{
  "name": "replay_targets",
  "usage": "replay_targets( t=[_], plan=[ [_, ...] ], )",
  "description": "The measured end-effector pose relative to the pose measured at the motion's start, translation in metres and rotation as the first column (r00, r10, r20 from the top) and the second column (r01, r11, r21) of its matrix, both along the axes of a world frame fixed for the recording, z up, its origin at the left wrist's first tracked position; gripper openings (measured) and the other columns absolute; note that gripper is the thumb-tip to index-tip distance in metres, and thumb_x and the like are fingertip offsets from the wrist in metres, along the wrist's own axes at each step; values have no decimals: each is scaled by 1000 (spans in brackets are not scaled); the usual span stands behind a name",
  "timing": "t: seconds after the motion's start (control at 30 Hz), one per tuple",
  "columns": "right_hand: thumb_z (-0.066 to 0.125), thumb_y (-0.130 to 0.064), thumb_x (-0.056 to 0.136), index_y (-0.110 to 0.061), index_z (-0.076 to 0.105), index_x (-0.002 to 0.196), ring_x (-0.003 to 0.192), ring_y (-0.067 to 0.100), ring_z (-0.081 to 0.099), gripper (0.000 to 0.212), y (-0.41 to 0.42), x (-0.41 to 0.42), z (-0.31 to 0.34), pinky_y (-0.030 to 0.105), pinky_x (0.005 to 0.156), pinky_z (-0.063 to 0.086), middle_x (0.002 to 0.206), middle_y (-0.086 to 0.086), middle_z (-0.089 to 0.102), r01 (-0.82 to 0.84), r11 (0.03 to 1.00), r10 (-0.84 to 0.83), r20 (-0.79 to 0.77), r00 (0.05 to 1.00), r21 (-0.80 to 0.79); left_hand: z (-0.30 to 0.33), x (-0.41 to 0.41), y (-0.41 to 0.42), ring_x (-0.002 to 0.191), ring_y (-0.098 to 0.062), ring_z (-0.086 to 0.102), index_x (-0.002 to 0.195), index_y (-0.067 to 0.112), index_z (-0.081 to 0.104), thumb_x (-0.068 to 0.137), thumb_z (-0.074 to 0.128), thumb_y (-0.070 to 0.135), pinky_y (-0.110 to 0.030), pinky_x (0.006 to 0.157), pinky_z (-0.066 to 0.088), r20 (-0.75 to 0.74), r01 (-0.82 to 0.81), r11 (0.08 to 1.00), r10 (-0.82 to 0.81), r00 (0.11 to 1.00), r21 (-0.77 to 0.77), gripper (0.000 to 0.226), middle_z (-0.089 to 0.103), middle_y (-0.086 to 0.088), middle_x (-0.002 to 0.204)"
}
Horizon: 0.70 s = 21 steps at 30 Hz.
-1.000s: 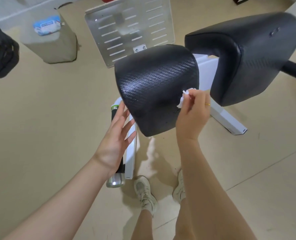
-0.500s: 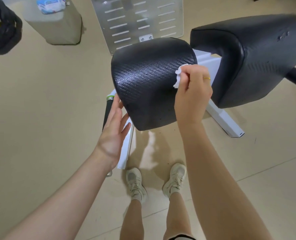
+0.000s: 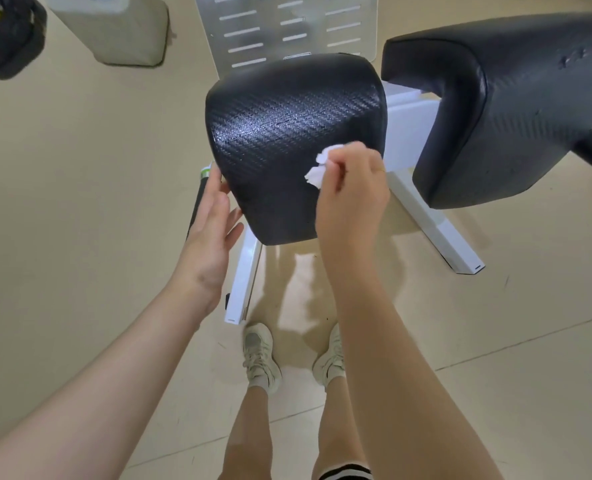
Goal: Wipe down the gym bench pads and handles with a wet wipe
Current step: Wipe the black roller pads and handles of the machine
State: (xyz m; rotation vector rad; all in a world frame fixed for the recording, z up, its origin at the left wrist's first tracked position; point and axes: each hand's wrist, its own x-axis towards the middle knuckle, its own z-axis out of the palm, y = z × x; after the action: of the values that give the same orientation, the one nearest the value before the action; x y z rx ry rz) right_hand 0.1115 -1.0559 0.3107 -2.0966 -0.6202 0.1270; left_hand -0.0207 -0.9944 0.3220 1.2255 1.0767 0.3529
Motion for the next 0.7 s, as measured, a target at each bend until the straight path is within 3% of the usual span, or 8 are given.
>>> replay_targets(
  t=[0.07,0.2,0.33,0.4,0.47,0.53,0.6,0.7],
  plan=[
    [44,-6,89,-2,61,91,75,8,36,18,2,1,4,-4,69,30,90,6,49,-60,998,59,-52,997,-28,3,0,1,126,-6,46,143,45,20,100,21,41,-25,105,33,-4,2,1000,-2,1000,-7,43,37,20,144],
    [53,4,85,0,59,77,68,4,35,11,-9,-16,-14,-6,66,30,84,16,59,103,995,-103,3,995,-5,12,-1,3,128,-5,42,142,49,17,99,20,45,-30,109,29,-30,39,999,-40,999,-34,43,36,32,137],
    [50,3,86,-2,58,78,65,5,41,13,-8,-40,-24,4,62,36,87,15,57,170,985,-175,-194,965,-44,18,-3,3,128,-2,36,142,50,8,92,19,51,-29,109,25,-36,143,990,-143,989,-9,51,36,50,114],
    [48,-1,88,-4,58,81,64,6,43,13,0,-55,-16,8,63,39,90,6,54,114,993,-116,-238,964,-25,19,-8,4,130,0,34,139,53,9,86,21,55,-29,109,25,-15,171,985,-172,985,-14,55,37,55,111],
    [44,-7,90,-8,55,84,62,3,43,12,11,-66,-14,3,60,37,84,-16,52,31,999,-39,-297,954,-34,19,-10,3,132,1,32,137,56,10,92,18,51,-27,108,26,-6,192,981,-192,981,-5,47,37,54,117],
    [42,-12,89,-13,51,82,63,0,45,12,18,-73,-15,1,57,35,73,-25,53,-49,990,18,-230,973,-130,20,-10,3,132,3,33,135,56,13,93,20,48,-19,105,28,6,205,979,-205,979,14,43,37,51,121],
    [45,-7,89,-10,54,85,66,3,39,10,14,-72,-9,3,61,33,80,-16,50,-121,989,102,-192,976,-90,20,-11,3,131,4,34,134,56,13,90,22,55,-20,104,30,-3,217,976,-217,976,21,45,37,55,116],
    [51,-1,87,-2,57,83,62,6,41,7,-7,-57,-24,3,61,32,88,5,51,108,985,-141,-274,951,-132,20,-15,5,130,2,34,138,55,7,89,19,59,-30,106,24,-18,250,968,-250,968,13,51,35,60,110]
  ],
)
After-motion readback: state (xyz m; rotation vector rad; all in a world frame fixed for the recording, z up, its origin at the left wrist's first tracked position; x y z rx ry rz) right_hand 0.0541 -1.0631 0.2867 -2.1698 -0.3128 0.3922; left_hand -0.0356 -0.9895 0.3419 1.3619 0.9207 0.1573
